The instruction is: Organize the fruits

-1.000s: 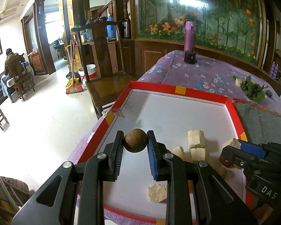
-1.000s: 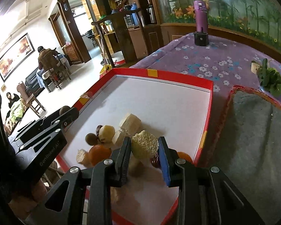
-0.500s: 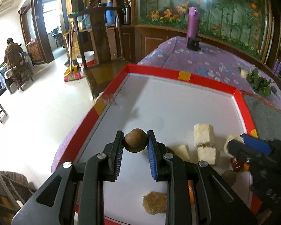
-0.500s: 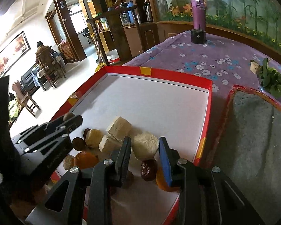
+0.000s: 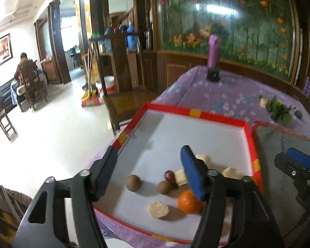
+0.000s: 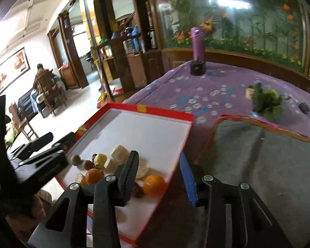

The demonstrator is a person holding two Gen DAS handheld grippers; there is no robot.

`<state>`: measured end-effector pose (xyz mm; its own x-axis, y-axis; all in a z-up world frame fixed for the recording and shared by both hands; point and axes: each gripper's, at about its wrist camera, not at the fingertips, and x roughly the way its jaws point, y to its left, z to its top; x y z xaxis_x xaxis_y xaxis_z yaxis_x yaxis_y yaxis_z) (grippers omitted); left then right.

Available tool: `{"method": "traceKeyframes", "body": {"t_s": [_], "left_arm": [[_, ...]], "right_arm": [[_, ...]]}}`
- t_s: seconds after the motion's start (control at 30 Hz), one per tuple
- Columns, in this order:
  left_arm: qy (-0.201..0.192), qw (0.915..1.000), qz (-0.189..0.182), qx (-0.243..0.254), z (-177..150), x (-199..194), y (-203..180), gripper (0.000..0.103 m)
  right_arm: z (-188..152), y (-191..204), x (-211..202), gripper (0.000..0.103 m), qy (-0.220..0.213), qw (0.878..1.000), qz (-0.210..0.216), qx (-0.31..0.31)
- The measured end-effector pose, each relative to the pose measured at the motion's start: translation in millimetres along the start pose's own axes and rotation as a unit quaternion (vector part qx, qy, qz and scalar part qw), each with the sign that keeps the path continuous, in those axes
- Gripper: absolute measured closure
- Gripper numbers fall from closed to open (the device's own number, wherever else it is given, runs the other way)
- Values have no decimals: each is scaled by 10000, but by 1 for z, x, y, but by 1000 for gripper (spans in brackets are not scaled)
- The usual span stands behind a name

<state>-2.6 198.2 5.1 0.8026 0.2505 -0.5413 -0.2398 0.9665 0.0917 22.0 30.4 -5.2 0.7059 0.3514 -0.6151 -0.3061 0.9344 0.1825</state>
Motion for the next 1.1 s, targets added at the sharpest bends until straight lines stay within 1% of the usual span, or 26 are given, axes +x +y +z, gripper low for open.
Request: {"method": "traceKeyframes", "body": {"t_s": [0.03, 0.1, 0.2, 0.23, 0.3, 0.33, 0.43, 0.53, 0.6, 0.63, 0.7, 0.77, 0.83, 0.93, 1.0, 1.1], "left_arm": [[-107, 9999, -42, 14, 1, -9, -3, 26], [-301, 9994, -169, 43, 4, -25, -8, 23], [-518, 9976, -421, 174, 9, -50, -18, 21], [-561, 9970, -499, 183, 10, -58, -20, 20], [-660, 9954, -678, 152, 15, -72, -23, 20], [-709, 9947, -733, 149, 16, -79, -24, 20], [-854, 9928, -833, 107, 21, -103, -26, 18], [-938, 9916, -889, -47, 25, -120, -30, 16], [-900, 9918, -880, -220, 29, -129, -31, 16], [-866, 9913, -948, -284, 30, -134, -32, 16], [-837, 9906, -1046, -288, 31, -143, -34, 16], [-868, 9915, -940, -233, 30, -154, -36, 16], [-1013, 9918, -764, -163, 28, -163, -39, 16], [-1215, 9917, -431, -33, 24, -177, -41, 16], [-1194, 9921, -371, 11, 19, -180, -43, 16], [-1163, 9925, -354, 88, 12, -183, -47, 16]], "right_arm": [[0, -5, -7, 58, -68, 10000, -51, 40], [-1, -18, -23, 52, -199, 9996, -138, 171], [-3, -35, -49, 52, -378, 9985, -250, 317], [-3, -40, -60, 52, -470, 9978, -322, 341], [-5, -46, -75, 51, -577, 9969, -394, 359], [-6, -49, -88, 50, -661, 9963, -435, 344], [-10, -56, -118, 45, -903, 9938, -564, 321], [-14, -62, -156, 41, -1201, 9905, -565, 356], [-18, -66, -180, 35, -1431, 9875, -501, 423], [-20, -68, -192, 33, -1568, 9856, -477, 421], [-26, -68, -215, 26, -1927, 9792, -553, 311], [-30, -63, -233, 20, -2216, 9728, -654, 160], [-34, -59, -247, 19, -2418, 9683, -621, 34], [-44, -54, -263, 13, -2749, 9599, -542, -73], [-50, -53, -267, 9, -2761, 9598, -495, -72], [-59, -60, -274, 8, -2642, 9641, -257, 112]]}}
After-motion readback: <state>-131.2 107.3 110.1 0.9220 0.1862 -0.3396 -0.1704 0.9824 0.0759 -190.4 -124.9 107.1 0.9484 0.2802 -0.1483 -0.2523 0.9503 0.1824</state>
